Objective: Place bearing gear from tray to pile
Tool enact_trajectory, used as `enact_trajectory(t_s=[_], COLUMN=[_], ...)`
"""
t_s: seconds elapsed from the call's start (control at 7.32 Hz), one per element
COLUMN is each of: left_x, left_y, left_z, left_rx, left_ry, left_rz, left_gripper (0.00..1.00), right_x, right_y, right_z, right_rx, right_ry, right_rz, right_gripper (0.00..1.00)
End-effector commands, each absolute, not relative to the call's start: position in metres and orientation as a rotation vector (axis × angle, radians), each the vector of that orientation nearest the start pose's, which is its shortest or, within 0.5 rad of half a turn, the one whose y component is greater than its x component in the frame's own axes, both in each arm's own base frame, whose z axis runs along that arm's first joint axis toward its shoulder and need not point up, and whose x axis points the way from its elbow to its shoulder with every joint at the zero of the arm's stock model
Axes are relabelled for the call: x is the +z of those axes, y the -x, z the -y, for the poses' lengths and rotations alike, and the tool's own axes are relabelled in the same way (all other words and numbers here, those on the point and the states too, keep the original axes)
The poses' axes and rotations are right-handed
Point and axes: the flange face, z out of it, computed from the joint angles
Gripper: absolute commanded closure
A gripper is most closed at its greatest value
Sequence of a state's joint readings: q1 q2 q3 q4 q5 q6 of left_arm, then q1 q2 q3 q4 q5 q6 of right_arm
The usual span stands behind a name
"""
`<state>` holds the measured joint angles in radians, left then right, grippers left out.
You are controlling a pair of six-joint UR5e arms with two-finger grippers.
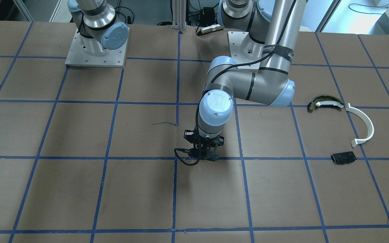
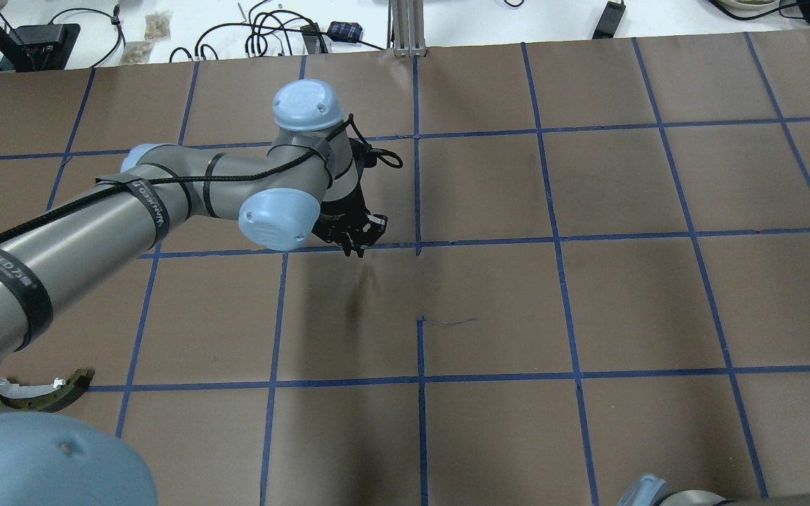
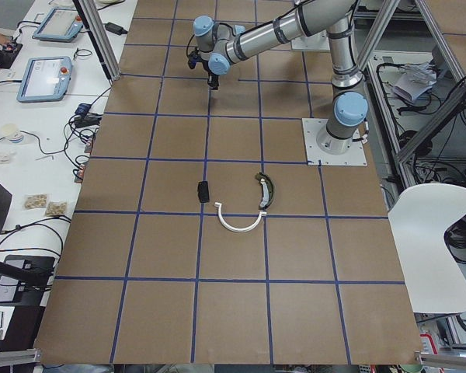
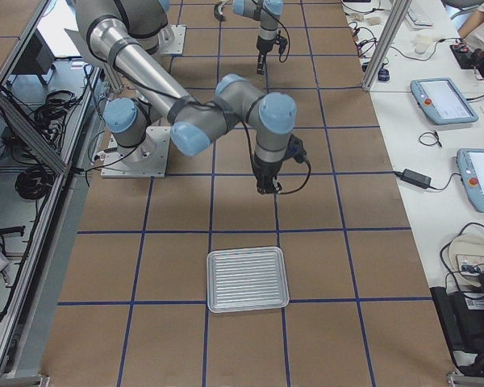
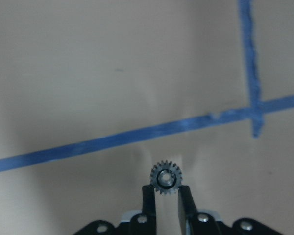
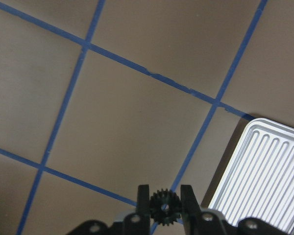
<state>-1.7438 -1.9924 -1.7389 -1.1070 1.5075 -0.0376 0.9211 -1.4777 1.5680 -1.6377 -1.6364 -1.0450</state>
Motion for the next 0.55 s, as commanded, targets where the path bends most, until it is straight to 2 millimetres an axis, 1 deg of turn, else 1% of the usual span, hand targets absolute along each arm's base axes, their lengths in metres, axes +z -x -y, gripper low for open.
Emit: enact_trajectory(t_s=[0.0, 0.14, 0.27, 0.41], left_x=[0.268, 0.292, 0.302, 0.31], left_y=[0.13, 0.088, 0.054, 0.018], left_z=[0.575, 0.576, 0.57, 0.564], left_rx=[0.272, 0.3, 0.343, 0.349], left_ry=[-0.093, -0.068, -0.09, -0.08], left_rz=[-3.149, -3.124, -3.122, -3.063], left_gripper=[1.0, 1.0, 1.0, 1.0], right_x=[0.49, 0.491, 0.484, 0.468], right_y=[0.077, 0.003, -0.078, -0.16], right_z=[0.494, 0.496, 0.494, 0.491], right_rx=[0.12, 0.118, 0.118, 0.116], right_ry=[0.45, 0.353, 0.242, 0.137], right_rz=[-3.16, -3.167, -3.186, -3.192], right_gripper=[0.89, 0.89, 0.89, 0.89])
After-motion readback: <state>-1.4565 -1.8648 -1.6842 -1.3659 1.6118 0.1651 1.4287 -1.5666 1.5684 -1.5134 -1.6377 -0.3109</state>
